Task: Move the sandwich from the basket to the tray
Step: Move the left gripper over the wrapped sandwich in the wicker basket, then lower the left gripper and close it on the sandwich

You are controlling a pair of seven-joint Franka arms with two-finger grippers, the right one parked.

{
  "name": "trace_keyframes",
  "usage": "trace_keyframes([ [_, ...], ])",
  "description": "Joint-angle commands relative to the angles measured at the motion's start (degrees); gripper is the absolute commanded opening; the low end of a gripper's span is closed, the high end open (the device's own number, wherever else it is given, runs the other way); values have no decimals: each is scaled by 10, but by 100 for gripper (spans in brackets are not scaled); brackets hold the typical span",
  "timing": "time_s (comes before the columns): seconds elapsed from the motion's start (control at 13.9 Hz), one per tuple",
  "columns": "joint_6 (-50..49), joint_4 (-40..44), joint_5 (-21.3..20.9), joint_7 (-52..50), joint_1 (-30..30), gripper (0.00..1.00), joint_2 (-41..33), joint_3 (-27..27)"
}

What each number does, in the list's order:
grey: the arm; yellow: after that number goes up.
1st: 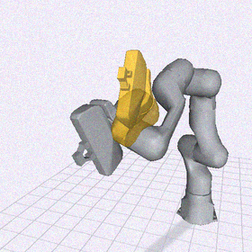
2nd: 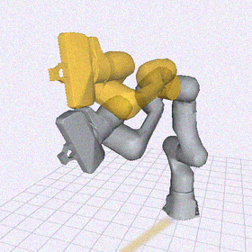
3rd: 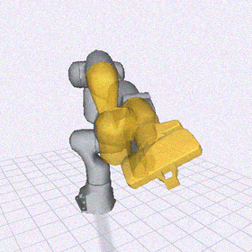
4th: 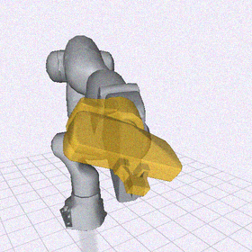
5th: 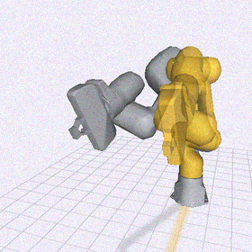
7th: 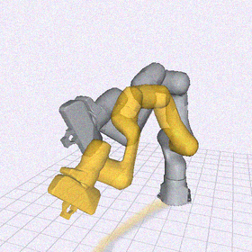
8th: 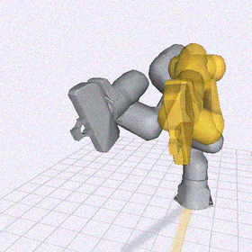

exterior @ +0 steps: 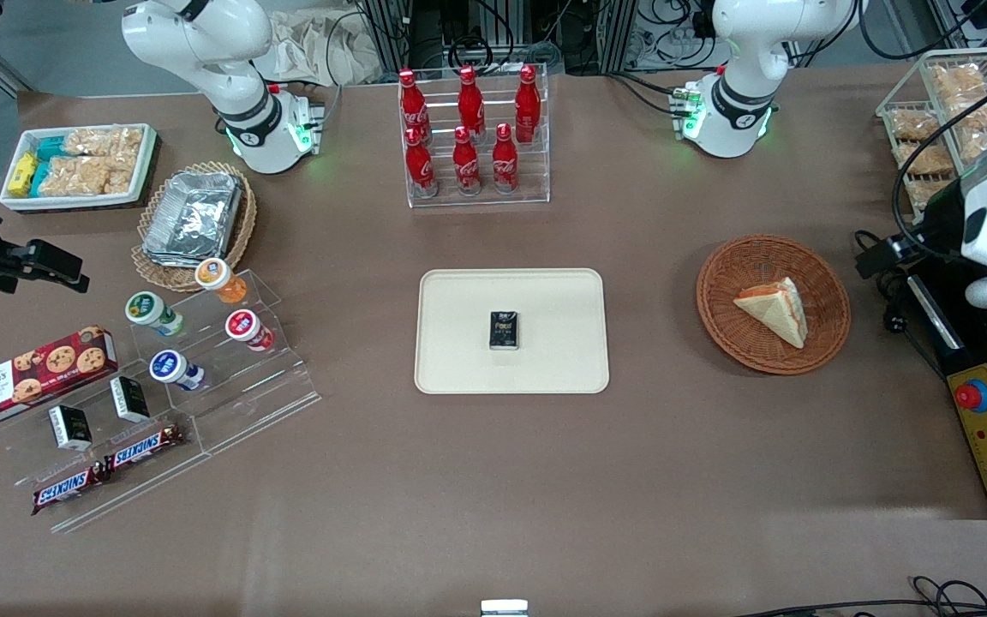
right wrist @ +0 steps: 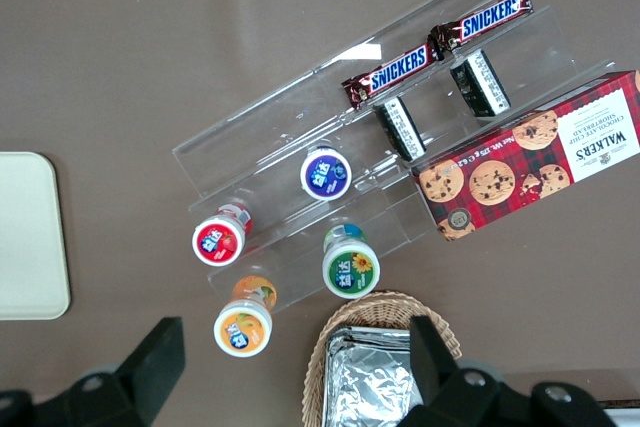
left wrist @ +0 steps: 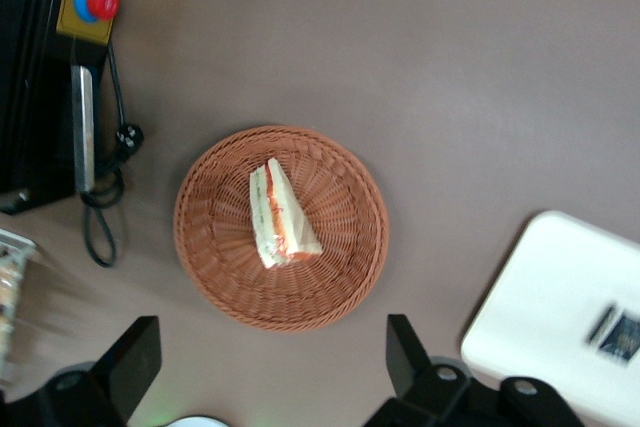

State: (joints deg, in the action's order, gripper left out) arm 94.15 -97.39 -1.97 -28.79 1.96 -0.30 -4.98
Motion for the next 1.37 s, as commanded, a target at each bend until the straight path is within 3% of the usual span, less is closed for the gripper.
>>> trace_keyframes([
  [0.0, 117, -163, 5, -102, 6, 100, -77, 0],
  [0.22, 237, -290, 5, -142, 8, 100, -97, 1],
  [0.43, 270, -317, 6, -173, 8, 100, -70, 16],
  [0.65, 385, -394, 11, -184, 8, 100, -52, 16],
  [1.01, 489, -467, 10, -188, 8, 100, -12, 37],
  [1.3, 553, -497, 10, -188, 8, 100, 18, 40],
])
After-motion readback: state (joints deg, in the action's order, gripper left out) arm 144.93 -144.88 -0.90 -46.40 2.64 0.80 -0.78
